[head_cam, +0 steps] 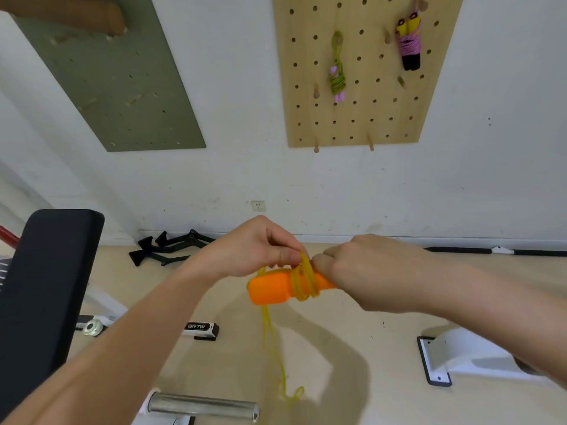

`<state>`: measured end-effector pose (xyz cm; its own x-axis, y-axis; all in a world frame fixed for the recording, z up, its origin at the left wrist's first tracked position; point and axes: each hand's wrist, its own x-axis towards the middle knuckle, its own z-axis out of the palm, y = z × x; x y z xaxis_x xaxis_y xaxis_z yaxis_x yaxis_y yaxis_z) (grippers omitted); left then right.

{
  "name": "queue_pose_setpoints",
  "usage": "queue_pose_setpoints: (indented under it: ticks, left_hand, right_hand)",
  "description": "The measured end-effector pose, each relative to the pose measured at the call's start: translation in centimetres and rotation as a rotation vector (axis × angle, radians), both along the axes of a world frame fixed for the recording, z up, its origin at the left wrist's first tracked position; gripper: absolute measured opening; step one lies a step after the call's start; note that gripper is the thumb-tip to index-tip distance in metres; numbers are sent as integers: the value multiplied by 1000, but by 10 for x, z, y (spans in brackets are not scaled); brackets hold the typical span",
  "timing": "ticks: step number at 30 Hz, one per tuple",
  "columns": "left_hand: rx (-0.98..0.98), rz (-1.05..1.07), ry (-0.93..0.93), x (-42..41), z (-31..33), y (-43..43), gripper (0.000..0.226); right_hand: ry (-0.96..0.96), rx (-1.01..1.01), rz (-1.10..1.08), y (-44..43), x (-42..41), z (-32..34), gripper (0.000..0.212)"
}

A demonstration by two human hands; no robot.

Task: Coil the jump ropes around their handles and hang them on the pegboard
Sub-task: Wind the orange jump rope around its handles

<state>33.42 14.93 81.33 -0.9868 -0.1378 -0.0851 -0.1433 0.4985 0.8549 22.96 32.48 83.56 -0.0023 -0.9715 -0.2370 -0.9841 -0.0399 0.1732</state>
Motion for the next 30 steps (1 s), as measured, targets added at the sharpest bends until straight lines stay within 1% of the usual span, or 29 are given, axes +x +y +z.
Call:
queue_pose_setpoints:
  ticks: [1, 2, 4, 6, 7, 10, 12, 15, 17, 19, 21, 23, 24, 25, 27, 28, 29, 30]
  left_hand:
    - [84, 22, -9, -1, -2, -1, 28]
    - [138, 43, -6, -2, -3, -2, 27]
    - [201, 64, -1, -1, -9, -4, 17]
    - [268, 65, -10, 2, -13, -4, 11]
    - [334, 81, -12, 3, -15, -4, 11]
    - [592, 198, 19, 5, -23, 3, 26]
    - [655, 255, 54, 4, -32, 15, 28]
    - [742, 352, 90, 4, -49, 30, 19]
    - [728, 429, 114, 7, -58, 38, 23]
    - [555, 519, 164, 10, -63, 46, 26]
    - [310, 583, 185, 14, -66, 52, 29]
    - [7, 567, 149, 20, -65, 55, 28]
    - [-202, 524, 92, 24, -64, 57, 25]
    - [-440, 465, 27, 26, -64, 58, 23]
    - [-825, 338, 3, 31, -60, 60, 15]
    - [-985, 267, 30, 32, -57, 61, 12]
    - [-1084, 198, 30, 32, -55, 61, 16]
    - [-1135, 113, 56, 32, -52, 59, 26]
  right_hand:
    - [-28, -27, 1, 1, -1, 4, 21]
    - [-75, -61, -4, 2, -2, 6, 15]
    - [-187, -131, -21, 3, -4, 7, 2]
    - [-299, -195, -34, 3, -4, 6, 9]
    - [-355, -233, -43, 2, -5, 6, 14]
    - [-516, -359, -110, -2, -10, 5, 18]
    - [-585, -389, -193, -6, -14, 2, 21]
    - [-703, -410, -333, -12, -18, -7, 25]
    - [-789, -395, -418, -18, -20, -14, 21]
    - [-899, -375, -525, -24, -21, -21, 20]
    - [-1015, -374, -623, -29, -24, -26, 20]
    - [-1034, -363, -686, -33, -30, -31, 18]
    - [-975, -345, -707, -35, -33, -33, 18]
    - [-869, -315, -716, -37, -36, -36, 20]
    - [-632, -228, -694, -42, -38, -44, 23]
    - [-544, -177, -671, -44, -37, -48, 24]
    - [-477, -119, -646, -47, -34, -50, 24]
    - [-421, -50, -619, -48, -31, -51, 23]
